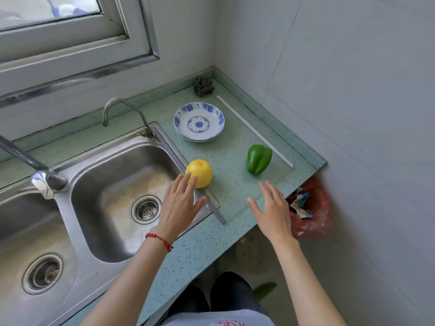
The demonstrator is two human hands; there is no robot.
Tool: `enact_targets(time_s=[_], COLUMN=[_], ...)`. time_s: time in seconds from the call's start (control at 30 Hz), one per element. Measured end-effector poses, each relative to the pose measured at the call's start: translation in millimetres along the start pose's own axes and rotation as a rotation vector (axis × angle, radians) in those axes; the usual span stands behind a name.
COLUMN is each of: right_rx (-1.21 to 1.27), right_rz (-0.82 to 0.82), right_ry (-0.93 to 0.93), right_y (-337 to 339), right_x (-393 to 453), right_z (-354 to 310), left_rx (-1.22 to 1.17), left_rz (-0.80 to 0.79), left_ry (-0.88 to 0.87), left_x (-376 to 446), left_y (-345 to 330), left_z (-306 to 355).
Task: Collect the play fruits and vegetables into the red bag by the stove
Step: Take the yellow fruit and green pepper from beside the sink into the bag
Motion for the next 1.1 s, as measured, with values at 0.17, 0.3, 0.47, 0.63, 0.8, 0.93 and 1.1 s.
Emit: enact_targets(time_s=[0.17, 0.3, 0.47, 0.63, 0.8, 0.93, 1.1], right_rx=[0.025, 0.048, 0.077, 0.079, 0.105, 0.204, 0.344], right_rz=[0.006, 0.002, 0.008, 0.040, 0.031, 0.052, 0.103], right_ry=[0.022, 0.031, -0.001, -0.057, -0.096, -0.146, -0.190], right_y=[-2, -4, -6, -7, -12, -14, -16], right_x=[44, 74, 99, 120, 136, 145, 148], right_z=[-1, 2, 9, 17, 25, 30, 33], left_rx=[-0.067, -0.135, -0.362, -0.527, -0.612, -0.669, -0.771], left_rz=[0.036, 0.054, 0.082, 0.111, 0.156, 0.197, 0.240], left_ry=[0.072, 0.151, 0.320, 0.474, 0.572, 0.617, 0.665], left_x=[28, 47, 63, 71, 72, 74, 75], left_y=[0, -4, -13, -23, -31, -33, -35], left_z=[-6, -11, -20, -25, -28, -30, -33])
Point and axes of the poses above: each hand's wrist, its own x-axis towards the middle knuckle, its own y-axis out of the back of the hand, z = x × y, the point moved 4 cm from there along x, towards the middle knuckle, and after that the axes turned 10 degrees about -x, right-handed, at the moved point
